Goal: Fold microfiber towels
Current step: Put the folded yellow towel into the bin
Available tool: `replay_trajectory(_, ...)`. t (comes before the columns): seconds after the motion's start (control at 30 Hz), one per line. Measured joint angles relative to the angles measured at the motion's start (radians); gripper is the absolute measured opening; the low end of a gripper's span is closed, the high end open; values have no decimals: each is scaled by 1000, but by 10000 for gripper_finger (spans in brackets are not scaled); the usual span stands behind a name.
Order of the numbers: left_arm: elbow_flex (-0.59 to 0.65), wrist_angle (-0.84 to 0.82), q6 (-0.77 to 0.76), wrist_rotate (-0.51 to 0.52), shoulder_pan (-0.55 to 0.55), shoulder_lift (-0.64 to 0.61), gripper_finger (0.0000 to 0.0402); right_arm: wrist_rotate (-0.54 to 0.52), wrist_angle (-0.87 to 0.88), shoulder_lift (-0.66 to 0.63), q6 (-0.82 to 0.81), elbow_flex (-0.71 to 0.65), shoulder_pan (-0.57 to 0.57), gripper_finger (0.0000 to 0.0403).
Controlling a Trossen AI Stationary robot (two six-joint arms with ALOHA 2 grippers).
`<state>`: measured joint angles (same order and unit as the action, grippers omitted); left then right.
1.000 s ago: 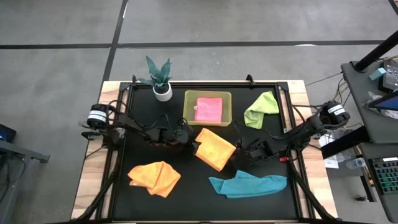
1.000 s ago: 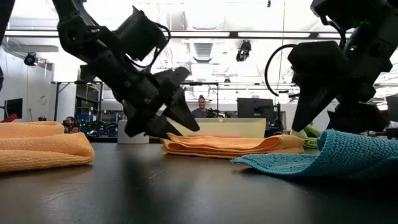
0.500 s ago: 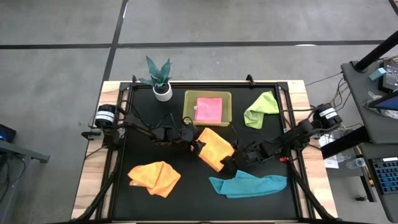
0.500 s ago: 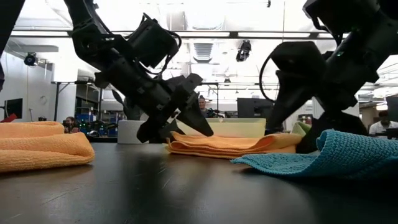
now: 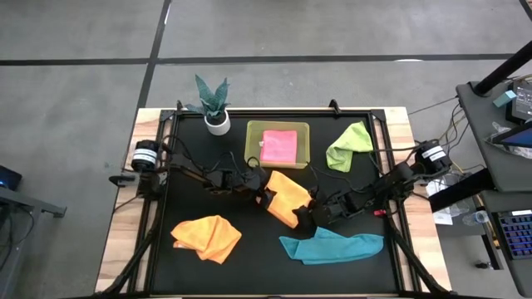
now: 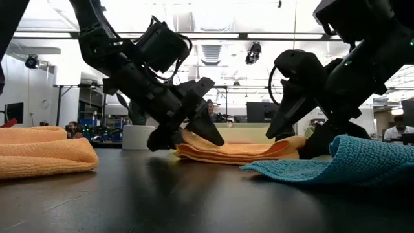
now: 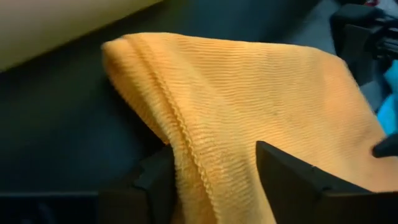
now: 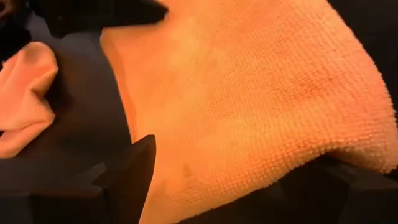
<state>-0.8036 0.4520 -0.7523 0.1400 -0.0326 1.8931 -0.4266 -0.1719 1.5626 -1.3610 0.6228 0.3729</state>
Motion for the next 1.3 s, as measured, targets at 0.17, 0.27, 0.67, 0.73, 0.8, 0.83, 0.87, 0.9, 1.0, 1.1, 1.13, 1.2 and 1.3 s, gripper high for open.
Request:
replay_trajectory(0.17,-17,16,0,-24,-6,24,130,-36,-8,20,-7,1,0,302)
replay_trajectory(0.27,-15,13,0,-24,-6,22,96,-50,-12,31,-9,6,0,301)
replay_trajectory(0.67,-11,9,8,-24,-7,22,8,-51,-21,43,11,4,0,134)
replay_trajectory(0.73,-11,9,16,-24,-8,22,7,-44,-21,43,16,4,0,93)
replay_trajectory(0.8,-11,9,29,-23,-9,22,4,-43,-21,43,39,4,1,58)
replay_trajectory(0.83,-11,9,30,-23,-9,22,3,-44,-21,40,52,4,2,42)
replay_trajectory(0.87,-12,9,31,-23,-10,21,3,-45,-24,39,69,4,2,28)
replay_trajectory(0.9,-13,9,34,-23,-10,20,3,-45,-28,35,82,4,2,18)
replay_trajectory(1.0,-14,3,66,-23,-11,11,2,-47,-30,23,117,8,2,14)
replay_trajectory(1.1,-8,-10,85,-23,-15,-17,1,-49,-42,6,147,12,2,14)
replay_trajectory(1.13,-8,-8,86,-23,-15,-28,1,-50,-41,-2,158,14,2,14)
replay_trajectory(1.2,-5,-7,100,-23,-15,-61,1,-53,-42,-18,190,21,2,14)
replay_trajectory(1.3,-6,-2,133,-14,-15,-107,1,-76,-41,-50,240,27,-1,13)
